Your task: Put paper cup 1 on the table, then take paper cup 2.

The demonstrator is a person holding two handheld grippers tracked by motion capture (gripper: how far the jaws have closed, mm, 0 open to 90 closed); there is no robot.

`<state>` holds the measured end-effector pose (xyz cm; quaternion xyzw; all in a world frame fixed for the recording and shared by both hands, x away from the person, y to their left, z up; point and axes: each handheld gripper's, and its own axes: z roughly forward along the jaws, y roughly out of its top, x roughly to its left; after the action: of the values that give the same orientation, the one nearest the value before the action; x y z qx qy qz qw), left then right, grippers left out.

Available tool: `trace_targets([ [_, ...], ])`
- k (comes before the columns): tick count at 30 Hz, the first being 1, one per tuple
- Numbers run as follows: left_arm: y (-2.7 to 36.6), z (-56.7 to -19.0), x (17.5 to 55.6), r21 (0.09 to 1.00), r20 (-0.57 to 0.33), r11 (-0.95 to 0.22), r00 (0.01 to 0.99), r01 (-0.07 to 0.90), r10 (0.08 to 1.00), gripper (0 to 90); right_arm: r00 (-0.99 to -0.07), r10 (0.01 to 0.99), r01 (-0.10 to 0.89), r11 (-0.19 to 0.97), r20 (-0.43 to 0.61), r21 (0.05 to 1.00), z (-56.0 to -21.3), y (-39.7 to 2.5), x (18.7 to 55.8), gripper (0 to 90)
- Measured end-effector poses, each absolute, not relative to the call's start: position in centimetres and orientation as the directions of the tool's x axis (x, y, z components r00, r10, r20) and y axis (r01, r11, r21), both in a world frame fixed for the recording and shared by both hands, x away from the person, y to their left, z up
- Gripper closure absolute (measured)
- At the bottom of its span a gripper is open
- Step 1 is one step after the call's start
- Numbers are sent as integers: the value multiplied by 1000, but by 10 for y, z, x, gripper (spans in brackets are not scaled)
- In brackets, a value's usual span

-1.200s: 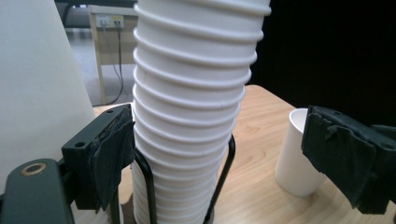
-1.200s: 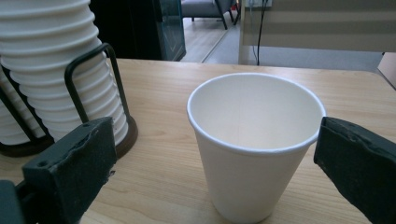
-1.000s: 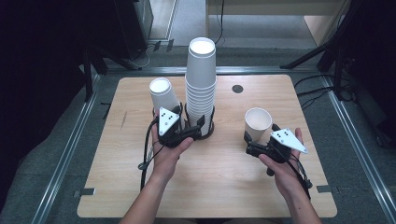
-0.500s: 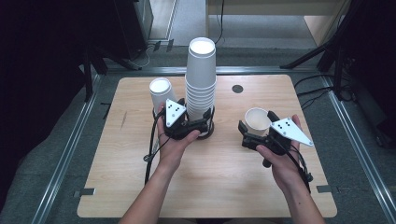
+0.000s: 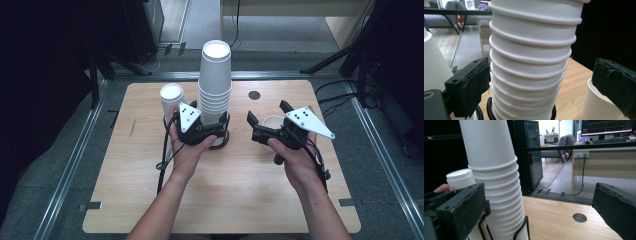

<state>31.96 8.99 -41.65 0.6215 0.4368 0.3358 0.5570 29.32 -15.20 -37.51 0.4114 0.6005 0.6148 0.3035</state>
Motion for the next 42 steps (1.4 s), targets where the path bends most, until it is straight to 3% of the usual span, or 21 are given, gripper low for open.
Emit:
trace_targets([
  [25,86,-409,331,991,-53,5,358,136,932,24,-550,826,61,-112,127,992,-313,-105,311,0],
  [42,81,-410,340,993,-75,37,356,112,932,22,-569,813,104,-78,123,992,-311,-85,342,0],
])
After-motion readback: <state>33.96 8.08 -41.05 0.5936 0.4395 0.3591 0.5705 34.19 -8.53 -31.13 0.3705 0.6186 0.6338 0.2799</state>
